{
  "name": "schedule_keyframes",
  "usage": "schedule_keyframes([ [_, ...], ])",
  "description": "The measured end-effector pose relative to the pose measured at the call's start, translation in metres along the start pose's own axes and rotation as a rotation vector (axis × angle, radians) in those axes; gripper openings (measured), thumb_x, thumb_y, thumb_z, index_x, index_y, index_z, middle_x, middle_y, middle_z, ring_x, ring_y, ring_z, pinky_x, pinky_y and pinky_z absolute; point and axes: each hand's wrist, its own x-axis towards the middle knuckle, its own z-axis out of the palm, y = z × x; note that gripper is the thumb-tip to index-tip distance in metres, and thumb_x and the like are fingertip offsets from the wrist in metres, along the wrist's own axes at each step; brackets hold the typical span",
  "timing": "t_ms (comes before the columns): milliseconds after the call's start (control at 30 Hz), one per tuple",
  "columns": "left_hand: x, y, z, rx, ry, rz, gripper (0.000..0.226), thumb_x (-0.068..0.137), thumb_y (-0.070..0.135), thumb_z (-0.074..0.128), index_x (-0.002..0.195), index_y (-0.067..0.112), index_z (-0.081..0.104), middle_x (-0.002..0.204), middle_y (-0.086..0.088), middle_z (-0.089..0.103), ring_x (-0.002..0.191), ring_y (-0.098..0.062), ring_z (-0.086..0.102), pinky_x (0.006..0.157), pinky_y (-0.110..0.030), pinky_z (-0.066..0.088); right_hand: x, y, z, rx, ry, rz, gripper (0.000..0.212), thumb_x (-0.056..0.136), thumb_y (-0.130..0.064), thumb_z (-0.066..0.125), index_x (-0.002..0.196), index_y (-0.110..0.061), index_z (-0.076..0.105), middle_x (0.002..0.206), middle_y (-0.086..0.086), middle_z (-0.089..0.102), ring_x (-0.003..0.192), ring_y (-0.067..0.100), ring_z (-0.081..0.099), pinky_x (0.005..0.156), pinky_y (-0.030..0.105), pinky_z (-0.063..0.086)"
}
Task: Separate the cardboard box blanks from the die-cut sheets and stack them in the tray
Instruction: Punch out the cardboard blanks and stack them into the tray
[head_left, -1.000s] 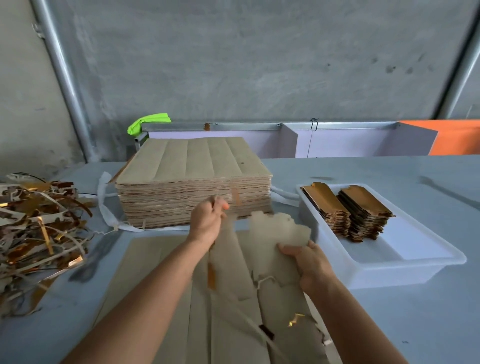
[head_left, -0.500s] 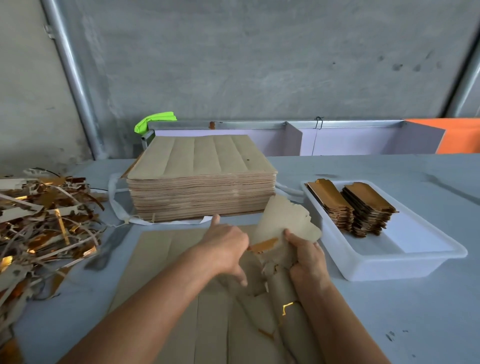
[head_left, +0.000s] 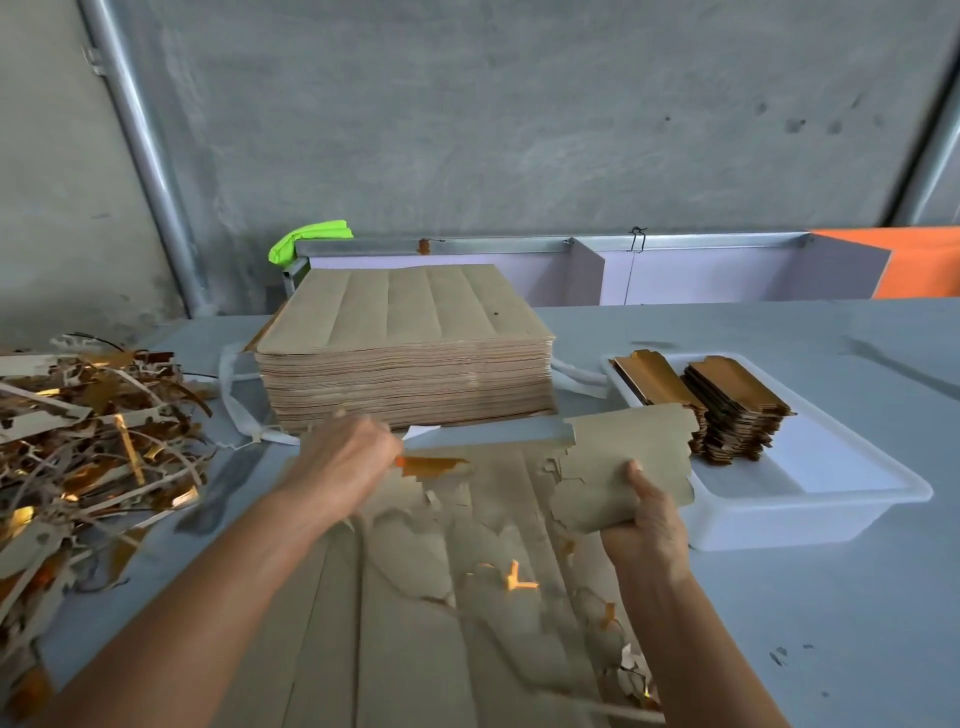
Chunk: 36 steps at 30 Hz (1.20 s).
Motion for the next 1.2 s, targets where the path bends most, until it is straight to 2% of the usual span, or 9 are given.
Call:
schedule_keyframes([
  [100, 0.000, -0.007, 0.004, 0.177, -0.082, -0.108, 0.060, 0.086, 0.006, 0.060, 0.140, 0.017, 0.036, 0.144, -0.010, 0.034, 0.131, -0.027, 0.032, 0.113, -0.050, 0.020, -0.001, 0.010, -0.001, 0.035, -0.038, 0.041, 0.026, 0.087, -0.009, 0.064, 0.111, -0.015, 0.059, 0.104, 0.006, 0.066, 0.090, 0.023, 0.063, 0.090, 0.054, 0.047],
  [233, -0.008, 0.020, -0.004, 0.074, 0.072, -0.171, 0.099, 0.073, -0.012, 0.057, 0.150, 0.014, 0.000, 0.156, -0.017, -0.003, 0.143, -0.039, 0.004, 0.113, -0.056, 0.011, -0.002, 0.019, 0.003, 0.036, -0.053, 0.076, 0.020, 0.089, -0.008, 0.062, 0.107, -0.015, 0.059, 0.096, 0.004, 0.065, 0.083, 0.021, 0.062, 0.083, 0.051, 0.047],
  [333, -0.014, 0.051, 0.000, -0.116, 0.484, 0.137, 0.072, 0.064, -0.011, 0.065, 0.130, 0.011, 0.047, 0.131, -0.014, 0.045, 0.113, -0.027, 0.048, 0.090, -0.040, 0.046, -0.005, 0.022, 0.006, 0.019, -0.071, 0.087, 0.010, 0.089, -0.009, 0.061, 0.097, -0.016, 0.060, 0.096, 0.004, 0.065, 0.084, 0.020, 0.062, 0.086, 0.050, 0.047],
  [400, -0.016, 0.065, 0.010, -0.328, 0.356, 0.319, 0.035, 0.083, -0.002, 0.061, 0.114, 0.014, 0.060, 0.112, 0.000, 0.058, 0.088, -0.012, 0.055, 0.076, -0.023, 0.046, -0.007, 0.023, 0.007, 0.004, -0.078, 0.094, 0.008, 0.090, -0.009, 0.060, 0.096, -0.015, 0.060, 0.096, 0.004, 0.065, 0.084, 0.021, 0.062, 0.088, 0.050, 0.047],
  [600, 0.020, 0.068, 0.063, -0.444, -0.344, 0.036, 0.072, 0.091, 0.037, 0.058, 0.150, 0.018, 0.019, 0.157, -0.008, 0.017, 0.141, -0.027, 0.024, 0.113, -0.039, 0.024, -0.008, 0.013, -0.001, -0.018, -0.047, 0.068, 0.016, 0.089, -0.007, 0.061, 0.102, -0.016, 0.059, 0.102, 0.005, 0.063, 0.095, 0.023, 0.060, 0.096, 0.053, 0.043],
  [767, 0.044, 0.069, 0.088, -0.559, -0.247, -0.111, 0.064, 0.087, 0.038, 0.064, 0.143, 0.021, 0.037, 0.145, -0.010, 0.034, 0.129, -0.027, 0.041, 0.104, -0.036, 0.036, -0.004, 0.005, -0.010, -0.088, -0.077, 0.043, 0.023, 0.087, -0.005, 0.062, 0.108, -0.014, 0.059, 0.108, 0.007, 0.064, 0.097, 0.023, 0.060, 0.094, 0.053, 0.045],
  [933, 0.053, 0.069, 0.099, -0.693, -0.053, -0.206, 0.006, 0.084, 0.018, 0.069, 0.088, 0.016, 0.072, 0.100, -0.001, 0.068, 0.092, -0.016, 0.063, 0.071, -0.021, 0.039, 0.000, 0.003, -0.011, -0.141, -0.103, 0.007, 0.035, 0.086, -0.004, 0.062, 0.119, -0.012, 0.057, 0.110, 0.008, 0.065, 0.099, 0.025, 0.062, 0.085, 0.050, 0.049],
  [1100, 0.041, 0.059, 0.090, -1.277, 0.000, -0.208, 0.016, 0.089, -0.001, 0.058, 0.078, 0.010, 0.063, 0.077, -0.009, 0.068, 0.051, -0.012, 0.054, 0.049, -0.023, 0.042, 0.000, -0.008, -0.014, -0.213, -0.122, -0.099, 0.029, 0.085, -0.002, 0.061, 0.112, -0.014, 0.058, 0.104, 0.005, 0.066, 0.095, 0.021, 0.062, 0.073, 0.040, 0.051],
  [1200, 0.023, 0.036, 0.073, -1.489, -0.077, -0.075, 0.017, 0.088, -0.002, 0.056, 0.079, 0.009, 0.064, 0.070, -0.002, 0.069, 0.056, -0.009, 0.056, 0.054, -0.018, 0.046, -0.002, -0.019, -0.012, -0.326, -0.136, -0.240, 0.023, 0.084, -0.001, 0.064, 0.102, -0.015, 0.061, 0.091, 0.000, 0.070, 0.085, 0.017, 0.064, 0.064, 0.035, 0.052],
])
